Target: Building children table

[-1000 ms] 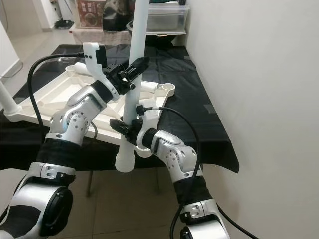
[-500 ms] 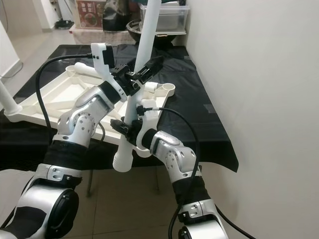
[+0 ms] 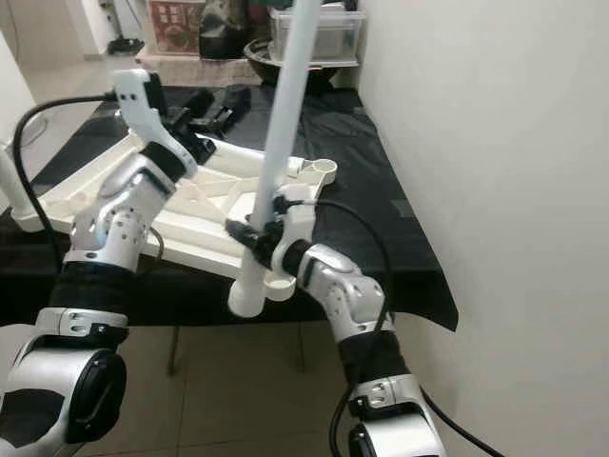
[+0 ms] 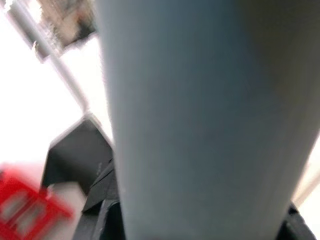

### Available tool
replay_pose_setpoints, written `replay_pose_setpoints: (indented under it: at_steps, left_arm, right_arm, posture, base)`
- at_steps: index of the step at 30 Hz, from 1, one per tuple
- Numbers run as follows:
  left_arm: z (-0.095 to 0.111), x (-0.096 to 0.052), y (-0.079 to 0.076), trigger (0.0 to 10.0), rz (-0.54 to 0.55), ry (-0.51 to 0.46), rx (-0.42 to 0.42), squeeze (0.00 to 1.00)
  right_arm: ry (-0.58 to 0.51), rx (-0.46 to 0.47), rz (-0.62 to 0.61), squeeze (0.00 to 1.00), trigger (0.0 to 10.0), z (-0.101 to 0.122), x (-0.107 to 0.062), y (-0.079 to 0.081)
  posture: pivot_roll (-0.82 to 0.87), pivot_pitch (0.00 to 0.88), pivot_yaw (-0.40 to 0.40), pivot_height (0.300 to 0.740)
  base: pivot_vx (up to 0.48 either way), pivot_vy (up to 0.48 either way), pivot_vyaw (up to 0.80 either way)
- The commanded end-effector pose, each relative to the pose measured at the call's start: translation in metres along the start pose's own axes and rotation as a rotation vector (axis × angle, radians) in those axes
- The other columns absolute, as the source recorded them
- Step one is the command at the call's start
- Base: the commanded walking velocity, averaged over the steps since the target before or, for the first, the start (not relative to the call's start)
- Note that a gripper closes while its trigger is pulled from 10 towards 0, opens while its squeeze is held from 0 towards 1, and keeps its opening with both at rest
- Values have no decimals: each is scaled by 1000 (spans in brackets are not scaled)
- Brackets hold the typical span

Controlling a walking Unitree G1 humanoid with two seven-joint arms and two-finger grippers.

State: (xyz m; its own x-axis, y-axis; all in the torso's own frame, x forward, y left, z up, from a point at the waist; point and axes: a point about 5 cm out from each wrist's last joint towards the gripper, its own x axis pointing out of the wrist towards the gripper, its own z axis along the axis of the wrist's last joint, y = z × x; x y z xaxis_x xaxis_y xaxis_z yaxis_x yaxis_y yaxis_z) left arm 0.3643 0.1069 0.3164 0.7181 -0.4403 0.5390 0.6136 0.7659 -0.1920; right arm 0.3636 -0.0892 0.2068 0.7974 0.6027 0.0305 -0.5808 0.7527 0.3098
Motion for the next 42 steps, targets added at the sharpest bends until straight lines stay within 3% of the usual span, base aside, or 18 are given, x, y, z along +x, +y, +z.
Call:
replay_pose_setpoints:
  at_steps: [1, 2, 7, 8, 9, 12, 14, 15, 17, 19, 20, 21, 22, 24, 25, 31, 35, 42]
  left_arm:
    - [-6, -4, -6, 10000, -8, 25, 3, 0]
    - [-11, -9, -14, 10000, -17, 27, -12, 0]
    - [-15, -14, -18, 10000, -3, 29, -21, 0]
    - [-17, -19, -20, 10000, 6, 31, -31, 0]
    - [-19, -25, -22, 10000, 17, 39, -32, 0]
    - [-22, -31, -23, 10000, 28, 49, -34, 0]
    - [-27, -45, -23, 10000, 82, 65, -42, 0]
    - [-27, -45, -23, 10000, 82, 65, -42, 0]
    - [-33, -60, -22, 10000, 130, 86, -14, 0]
    - [-33, -60, -22, 10000, 130, 86, -14, 0]
    - [-37, -69, -22, 10000, 152, 106, 31, 0]
    - [-37, -69, -22, 10000, 152, 106, 31, 0]
    - [-40, -80, -20, 10000, 192, 128, 62, 0]
    - [-42, -88, -19, 10000, 219, 141, 80, 0]
    - [-42, -88, -19, 10000, 219, 141, 80, 0]
    - [-53, -119, -11, 10000, 327, 224, 131, 0]
    - [-56, -126, -11, 10000, 366, 244, 138, 0]
    - [-59, -130, -11, 10000, 418, 256, 143, 0]
  right_arm:
    - [-98, -24, -80, 0, 0, 19, -2, -10]
    - [-162, -21, -123, 0, 0, 29, -4, -14]
    - [-220, -26, -157, 0, 0, 42, -6, -16]
    - [-262, -37, -178, 0, 4471, 52, -8, -17]
    - [-296, -57, -200, 0, 10000, 63, -11, -17]
    - [-322, -71, -209, 0, 10000, 72, -14, -17]
    - [-343, -142, -253, 0, 10000, 83, -20, -16]
    - [-343, -142, -253, 0, 10000, 83, -20, -16]
    - [-365, -271, -378, 0, 10000, 85, -25, -16]
    - [-365, -271, -378, 0, 10000, 85, -25, -16]
    - [-407, -334, -353, 0, 10000, 84, -28, -11]
    - [-407, -334, -353, 0, 10000, 84, -28, -11]
    - [-415, -393, -329, 0, 10000, 75, -32, -6]
    - [-417, -424, -303, 0, 10000, 69, -35, -3]
    - [-417, -424, -303, 0, 10000, 69, -35, -3]
    - [-421, -363, -311, 0, 10000, 51, -46, -3]
    - [-419, -348, -335, 0, 10000, 51, -47, -6]
    - [-387, -364, -359, 0, 10000, 45, -45, -10]
  posture:
    - [60, 34, -17, 740]
    - [63, 29, -19, 740]
    - [63, 25, -17, 740]
    - [62, 22, -16, 740]
    - [65, 18, -18, 740]
    - [69, 15, -20, 740]
    - [63, 9, -17, 740]
    - [63, 9, -17, 740]
    - [60, 7, -15, 740]
    - [60, 7, -15, 740]
    - [61, 5, -15, 740]
    - [61, 5, -15, 740]
    - [63, 2, -15, 740]
    - [63, 4, -14, 740]
    - [63, 4, -14, 740]
    - [68, 10, -18, 740]
    - [66, 15, -24, 740]
    - [65, 24, -32, 740]
  base:
    - [0, 0, 0]
    - [0, 0, 0]
    - [0, 0, 0]
    - [0, 0, 0]
    - [0, 0, 0]
    - [0, 0, 0]
    - [0, 0, 0]
    - [0, 0, 0]
    - [0, 0, 0]
    - [0, 0, 0]
    - [0, 0, 0]
    - [0, 0, 0]
    - [0, 0, 0]
    - [0, 0, 0]
    - [0, 0, 0]
    - [0, 0, 133]
    - [0, 0, 800]
    - [0, 0, 0]
